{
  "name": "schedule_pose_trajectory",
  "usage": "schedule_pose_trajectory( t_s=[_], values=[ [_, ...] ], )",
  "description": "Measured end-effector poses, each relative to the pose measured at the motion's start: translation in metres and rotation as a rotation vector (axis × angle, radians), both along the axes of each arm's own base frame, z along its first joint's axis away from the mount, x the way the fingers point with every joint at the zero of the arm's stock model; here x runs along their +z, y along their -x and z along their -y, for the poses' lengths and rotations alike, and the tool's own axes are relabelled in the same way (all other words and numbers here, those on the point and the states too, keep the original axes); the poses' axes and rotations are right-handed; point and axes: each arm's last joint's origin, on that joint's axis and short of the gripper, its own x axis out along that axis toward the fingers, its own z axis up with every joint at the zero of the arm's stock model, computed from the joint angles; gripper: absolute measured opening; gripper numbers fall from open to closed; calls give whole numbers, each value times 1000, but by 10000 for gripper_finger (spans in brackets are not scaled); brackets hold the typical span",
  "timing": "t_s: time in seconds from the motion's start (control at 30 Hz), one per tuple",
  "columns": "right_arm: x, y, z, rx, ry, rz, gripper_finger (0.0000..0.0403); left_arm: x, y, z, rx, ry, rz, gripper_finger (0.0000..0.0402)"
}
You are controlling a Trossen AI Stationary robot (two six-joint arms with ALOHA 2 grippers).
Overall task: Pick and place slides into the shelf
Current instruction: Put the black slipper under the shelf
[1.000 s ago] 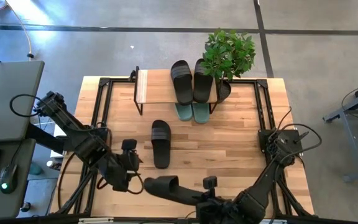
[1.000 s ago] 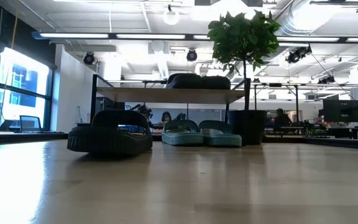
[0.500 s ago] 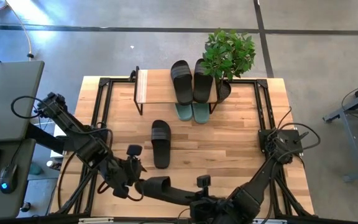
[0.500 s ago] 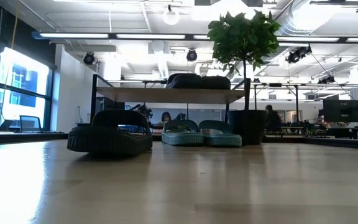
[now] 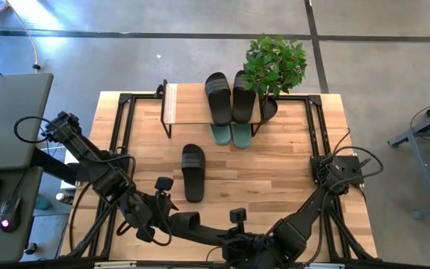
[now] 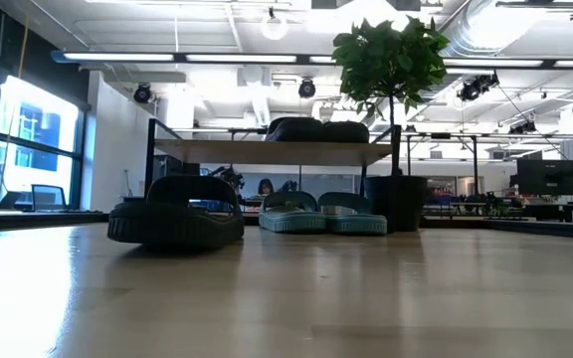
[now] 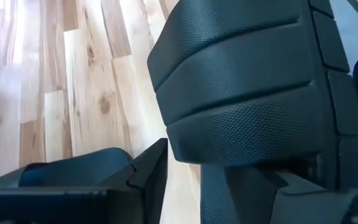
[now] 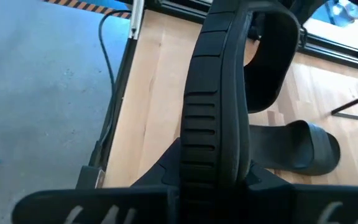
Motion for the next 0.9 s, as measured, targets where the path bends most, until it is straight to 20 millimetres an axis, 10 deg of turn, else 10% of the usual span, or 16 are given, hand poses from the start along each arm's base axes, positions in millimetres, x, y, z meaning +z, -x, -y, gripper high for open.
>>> schedule_pose_trajectory(
  t_s=[0.33, 0.9],
  values=[
    [1, -5, 4, 10, -22, -4, 36, 1, -1, 0, -2, -14, 13, 11],
    [2, -3, 3, -84, 10, 68, 117, 1, -2, -5, 109, -138, 77, 2]
  ],
)
